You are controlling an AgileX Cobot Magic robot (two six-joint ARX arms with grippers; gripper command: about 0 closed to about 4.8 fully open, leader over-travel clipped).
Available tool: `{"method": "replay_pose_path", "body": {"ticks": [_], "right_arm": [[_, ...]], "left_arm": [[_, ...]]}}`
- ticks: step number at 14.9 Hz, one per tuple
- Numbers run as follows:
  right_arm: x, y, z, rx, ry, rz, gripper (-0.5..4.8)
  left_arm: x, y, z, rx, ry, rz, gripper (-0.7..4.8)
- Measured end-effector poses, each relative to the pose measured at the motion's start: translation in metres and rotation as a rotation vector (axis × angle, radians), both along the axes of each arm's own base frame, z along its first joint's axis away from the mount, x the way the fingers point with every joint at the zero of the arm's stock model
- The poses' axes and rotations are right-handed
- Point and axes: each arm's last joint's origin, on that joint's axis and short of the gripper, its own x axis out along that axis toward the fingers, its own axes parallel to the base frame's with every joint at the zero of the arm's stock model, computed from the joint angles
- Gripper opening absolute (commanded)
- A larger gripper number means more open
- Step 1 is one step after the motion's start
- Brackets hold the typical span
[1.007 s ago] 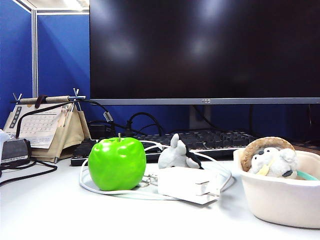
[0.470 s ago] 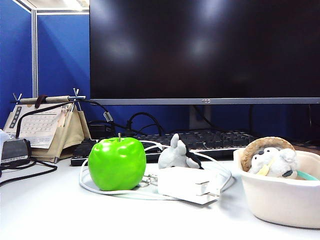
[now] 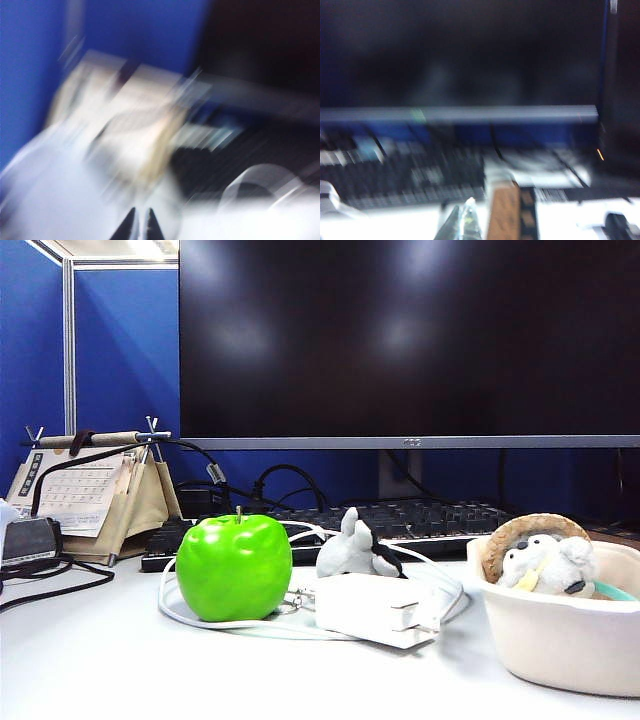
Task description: Identity fluffy octopus among items on the table, put them into the paper lunch box.
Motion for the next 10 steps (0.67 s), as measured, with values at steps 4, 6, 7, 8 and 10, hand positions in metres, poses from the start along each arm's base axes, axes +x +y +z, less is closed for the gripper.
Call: {"method": "replay_pose_path", "body": {"ticks": [4, 6, 7, 8, 10], "right_arm": [[-0.012, 0.002, 0.041, 0.016, -0.073, 0.057, -0.06], [-0.026, 0.004, 0.070, 0.013, -0.084, 0.063, -0.06], [-0.037, 0.005, 0.095, 0.014, -0.069, 0.066, -0.05], [-0.043, 0.006, 0.114, 0.019, -0.028, 0.067, -0.05], [-0.047, 0.007, 0.144, 0.020, 0.045, 0.109, -0.05]], "left_arm": [[-0.013, -0.003, 0.044, -0.049, -0.100, -0.089, 0.29], [-0.022, -0.004, 0.064, -0.059, -0.074, -0.090, 0.29], [-0.033, -0.004, 0.092, -0.068, -0.068, -0.093, 0.29], [-0.039, -0.005, 0.113, -0.067, -0.054, -0.109, 0.29], [-0.039, -0.007, 0.145, -0.069, 0.027, -0.162, 0.29]]}}
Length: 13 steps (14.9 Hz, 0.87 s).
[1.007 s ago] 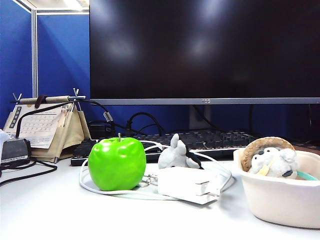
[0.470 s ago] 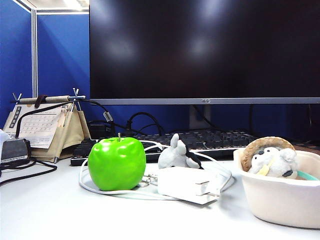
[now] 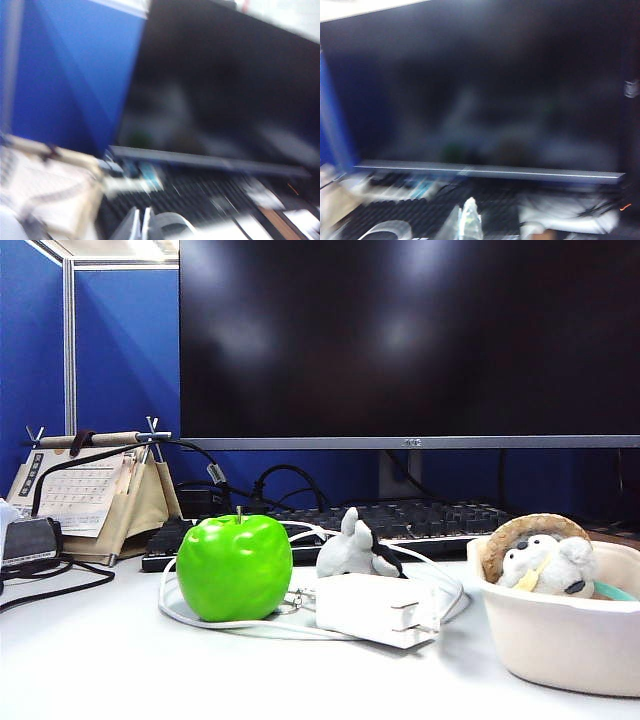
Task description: Identity fluffy octopus among items on the table, put them into the paper lunch box.
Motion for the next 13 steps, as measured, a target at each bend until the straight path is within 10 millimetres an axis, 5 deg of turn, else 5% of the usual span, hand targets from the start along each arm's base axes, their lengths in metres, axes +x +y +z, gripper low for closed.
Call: {"method": "replay_pose_path", "body": {"ticks": [3, 6, 9, 13], "right_arm": [[0.027, 0.003, 0.051, -0.045, 0.201, 0.196, -0.05], [0.077, 0.000, 0.075, -0.075, 0.496, 0.267, -0.05], [0.133, 0.014, 0.060, -0.049, 0.787, 0.424, -0.05], [0.168, 0.070, 0.027, -0.146, 0.962, 0.640, -0.05]], "left_arm": [[0.042, -0.002, 0.052, 0.065, 0.192, -0.174, 0.29], [0.093, -0.005, 0.070, 0.088, 0.317, -0.314, 0.29], [0.136, -0.039, 0.050, 0.133, 0.487, -0.513, 0.29], [0.147, -0.100, 0.026, 0.325, 0.549, -0.637, 0.29]]}}
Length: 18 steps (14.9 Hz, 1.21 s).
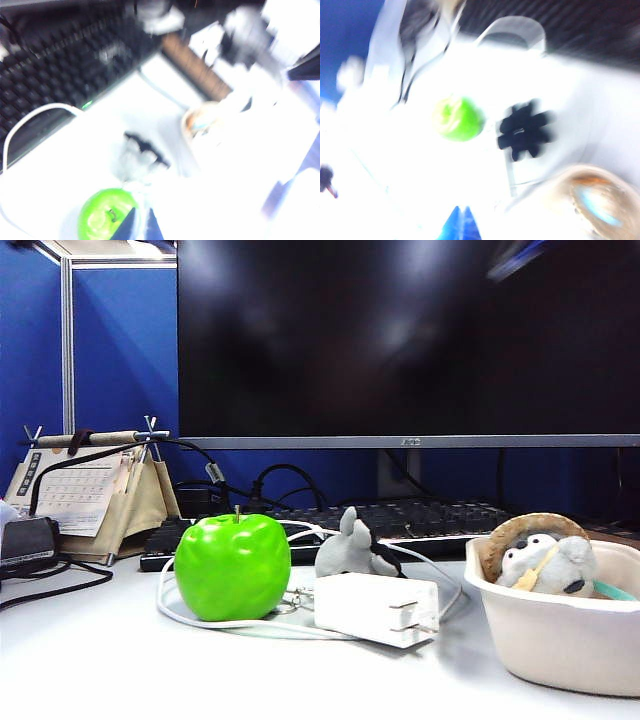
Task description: Identity fluffy octopus among items on the table, put them into the paper lunch box.
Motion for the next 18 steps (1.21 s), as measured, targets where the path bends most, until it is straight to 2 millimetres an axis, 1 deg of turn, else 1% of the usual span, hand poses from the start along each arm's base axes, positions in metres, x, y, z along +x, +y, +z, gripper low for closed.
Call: {"method": "replay_pose_path", "body": {"ticks": [1, 3, 7, 9, 11, 12, 13, 14, 15, 16, 18], "right_arm": [[0.005, 0.006, -0.005, -0.021, 0.009, 0.010, -0.05], [0.016, 0.022, -0.013, -0.036, -0.003, 0.045, -0.05], [0.019, 0.023, -0.012, -0.031, -0.036, 0.042, -0.05], [0.022, 0.024, -0.012, -0.027, -0.050, 0.040, -0.05], [0.028, 0.028, -0.019, -0.032, -0.019, 0.050, -0.05], [0.034, 0.032, -0.027, -0.039, 0.012, 0.055, 0.05], [0.041, 0.038, -0.037, -0.050, 0.050, 0.067, 0.33], [0.046, 0.043, -0.045, -0.061, 0.078, 0.078, 1.38], [0.053, 0.051, -0.059, -0.078, 0.126, 0.095, 2.13], [0.056, 0.057, -0.066, -0.086, 0.150, 0.108, 2.31], [0.068, 0.072, -0.088, -0.095, 0.212, 0.109, 2.31]], "left_arm": [[0.002, -0.011, -0.005, 0.038, -0.010, -0.013, 0.29], [0.011, -0.022, -0.013, 0.086, -0.029, 0.000, 0.29], [0.025, -0.030, -0.021, 0.104, -0.078, -0.008, 0.29], [0.030, -0.036, -0.021, 0.060, -0.089, -0.051, 0.29], [0.032, -0.038, -0.024, 0.061, -0.078, -0.054, 0.29], [0.033, -0.038, -0.024, 0.058, -0.081, -0.054, 0.29], [0.034, -0.039, -0.026, 0.060, -0.079, -0.053, 0.29], [0.035, -0.040, -0.028, 0.063, -0.072, -0.054, 0.29], [0.036, -0.040, -0.028, 0.064, -0.070, -0.055, 0.29], [0.035, -0.041, -0.028, 0.064, -0.070, -0.056, 0.29], [0.035, -0.041, -0.028, 0.064, -0.070, -0.059, 0.29]]}}
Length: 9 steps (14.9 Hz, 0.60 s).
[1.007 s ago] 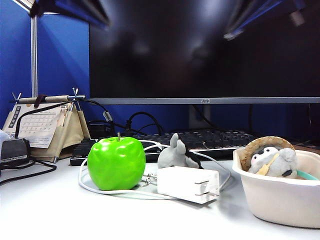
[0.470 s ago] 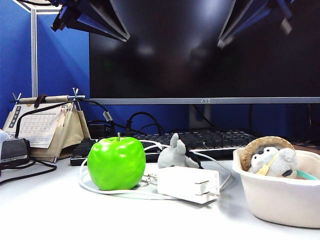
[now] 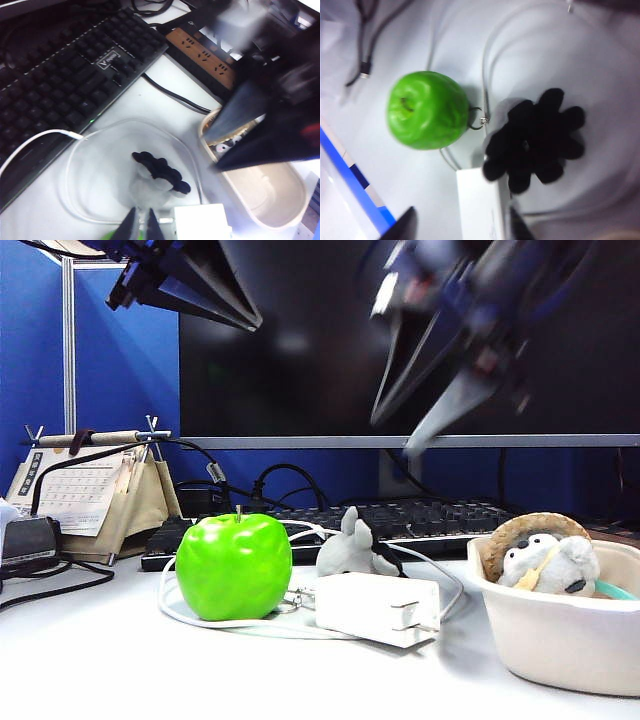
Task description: Identity fluffy octopus among items on the table, put them into the paper lunch box.
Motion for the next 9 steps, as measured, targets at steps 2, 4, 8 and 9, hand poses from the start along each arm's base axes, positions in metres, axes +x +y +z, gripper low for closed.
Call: {"method": "replay_pose_path", "body": {"ticks": [2, 4, 8, 9], "right_arm": [[0.003, 0.009, -0.012, -0.011, 0.033, 0.011, 2.32], [0.005, 0.016, -0.022, -0.025, 0.061, 0.026, 2.35], [0.006, 0.018, -0.022, -0.018, 0.079, -0.003, 2.77], [0.006, 0.018, -0.023, -0.022, 0.082, -0.013, 2.77]], "left_arm": [[0.000, 0.000, 0.000, 0.000, 0.001, 0.000, 0.29], [0.000, 0.000, -0.001, 0.005, 0.008, 0.000, 0.29], [-0.001, 0.000, -0.001, -0.008, 0.022, -0.025, 0.30], [-0.002, 0.000, -0.001, -0.015, 0.026, -0.037, 0.29]]}}
